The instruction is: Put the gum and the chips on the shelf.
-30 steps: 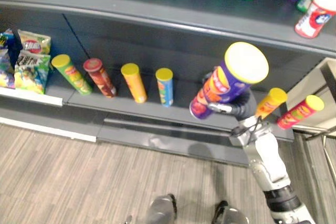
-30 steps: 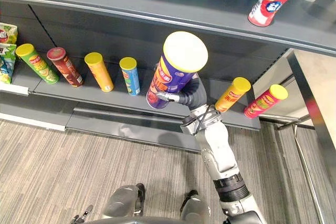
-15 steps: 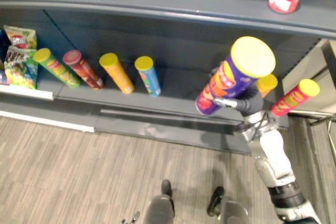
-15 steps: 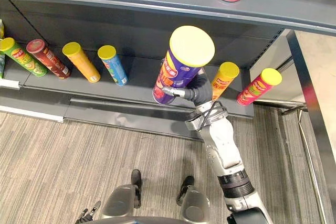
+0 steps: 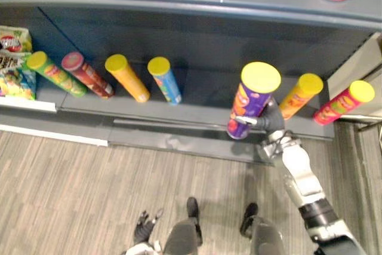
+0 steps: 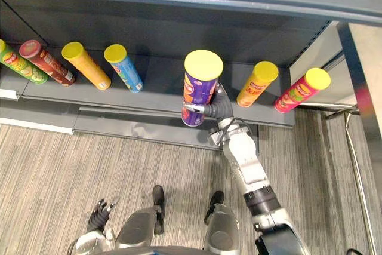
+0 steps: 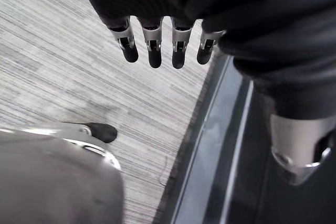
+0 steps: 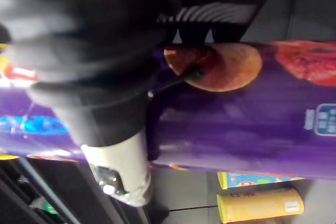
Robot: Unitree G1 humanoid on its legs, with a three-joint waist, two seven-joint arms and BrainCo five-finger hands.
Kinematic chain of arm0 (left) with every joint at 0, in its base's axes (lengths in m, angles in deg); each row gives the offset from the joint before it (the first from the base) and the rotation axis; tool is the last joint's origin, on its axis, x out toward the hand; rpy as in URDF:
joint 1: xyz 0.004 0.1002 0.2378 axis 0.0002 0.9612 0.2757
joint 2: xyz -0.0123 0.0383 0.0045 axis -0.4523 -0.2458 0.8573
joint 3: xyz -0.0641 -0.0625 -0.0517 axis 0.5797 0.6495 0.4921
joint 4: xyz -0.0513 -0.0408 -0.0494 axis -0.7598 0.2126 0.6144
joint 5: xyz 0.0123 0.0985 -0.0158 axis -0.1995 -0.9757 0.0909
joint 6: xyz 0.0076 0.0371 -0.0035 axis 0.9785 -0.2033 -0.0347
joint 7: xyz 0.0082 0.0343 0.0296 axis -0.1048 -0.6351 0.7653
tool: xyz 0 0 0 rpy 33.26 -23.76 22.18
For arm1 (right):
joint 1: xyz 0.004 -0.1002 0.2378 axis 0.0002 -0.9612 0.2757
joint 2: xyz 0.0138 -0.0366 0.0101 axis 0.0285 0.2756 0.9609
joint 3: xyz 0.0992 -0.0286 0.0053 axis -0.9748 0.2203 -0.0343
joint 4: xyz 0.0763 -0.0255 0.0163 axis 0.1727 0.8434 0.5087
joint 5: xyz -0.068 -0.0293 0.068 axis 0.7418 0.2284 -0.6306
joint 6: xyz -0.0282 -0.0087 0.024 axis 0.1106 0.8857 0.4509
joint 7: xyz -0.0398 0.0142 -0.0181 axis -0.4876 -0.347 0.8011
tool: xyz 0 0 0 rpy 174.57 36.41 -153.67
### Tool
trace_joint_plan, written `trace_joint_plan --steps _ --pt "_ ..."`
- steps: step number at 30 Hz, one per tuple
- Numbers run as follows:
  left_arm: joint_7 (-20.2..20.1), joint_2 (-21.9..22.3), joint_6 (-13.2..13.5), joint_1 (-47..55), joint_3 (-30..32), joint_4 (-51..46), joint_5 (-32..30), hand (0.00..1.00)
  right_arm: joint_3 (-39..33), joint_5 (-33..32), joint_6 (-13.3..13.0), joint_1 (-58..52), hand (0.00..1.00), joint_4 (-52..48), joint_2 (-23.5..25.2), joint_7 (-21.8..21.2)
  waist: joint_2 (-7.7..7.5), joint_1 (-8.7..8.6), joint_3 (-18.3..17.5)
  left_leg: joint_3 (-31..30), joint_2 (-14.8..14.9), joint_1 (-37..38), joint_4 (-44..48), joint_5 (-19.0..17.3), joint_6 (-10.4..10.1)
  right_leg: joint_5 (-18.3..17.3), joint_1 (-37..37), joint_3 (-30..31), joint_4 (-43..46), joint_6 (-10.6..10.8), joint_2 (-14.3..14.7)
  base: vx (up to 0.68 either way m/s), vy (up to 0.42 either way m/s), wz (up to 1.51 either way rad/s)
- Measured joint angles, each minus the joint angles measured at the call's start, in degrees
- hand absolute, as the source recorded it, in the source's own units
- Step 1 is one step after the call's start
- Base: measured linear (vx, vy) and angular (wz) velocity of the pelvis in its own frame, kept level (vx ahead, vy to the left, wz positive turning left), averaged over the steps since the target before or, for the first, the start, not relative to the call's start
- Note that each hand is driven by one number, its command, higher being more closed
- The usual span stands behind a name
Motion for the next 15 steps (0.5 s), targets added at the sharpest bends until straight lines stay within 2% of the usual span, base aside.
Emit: trace_joint_plan --steps 4,7,8,11,14,15 --pt "0.3 0.0 0.2 -2.7 -3.4 -4.9 0.1 0.00 0.1 2.2 -0.7 5.7 1.00 5.9 -1.1 2.9 1.75 0.18 3.3 -1.8 -0.6 -2.3 1.9 0.0 0.1 0.2 -0.4 0.0 0.3 0.3 -0.7 -0.05 0.041 0.22" --pt "0.4 0.0 0.2 -3.8 -6.3 -7.8 0.2 0.00 0.1 4.3 -1.6 9.8 1.00 10.7 -1.5 6.1 3.16 0.71 4.2 -3.3 -0.9 -5.2 4.1 0.1 0.3 0.2 -2.7 -0.5 2.2 0.4 -1.5 -0.03 0.025 0.26" --pt "0.4 0.0 0.2 -4.2 -7.5 -8.6 0.2 0.00 0.1 4.6 -1.8 11.9 1.00 13.6 -2.1 7.6 3.75 1.50 4.5 -3.6 -1.0 -6.4 5.0 0.2 0.3 0.1 -3.7 -0.5 3.2 0.4 -1.9 -0.03 0.019 0.28" --pt "0.3 0.0 -0.1 -4.8 -10.3 -9.9 0.2 0.00 -0.2 6.5 -2.2 16.2 1.00 18.5 -3.1 11.4 5.46 2.31 5.4 -5.2 -1.3 -9.1 7.3 0.1 0.4 0.0 -5.1 -0.8 5.2 0.3 -2.5 -0.06 -0.001 0.30" --pt "0.3 0.1 -0.6 -5.2 -11.5 -9.9 0.2 0.00 -0.2 6.5 -2.5 18.9 1.00 21.0 -3.4 14.1 6.31 3.24 5.8 -5.9 -2.0 -11.2 9.0 -0.5 0.9 -1.4 -6.3 -0.9 6.8 0.8 -3.4 -0.11 -0.013 0.21" --pt "0.4 0.1 -1.1 -5.9 -12.1 -9.9 0.2 0.00 -0.2 6.6 -2.7 20.5 1.00 23.0 -3.5 15.7 7.03 3.56 6.3 -6.1 -2.0 -12.4 10.1 -0.7 1.2 -1.9 -6.7 -1.3 7.3 0.9 -3.8 -0.08 -0.016 0.19"
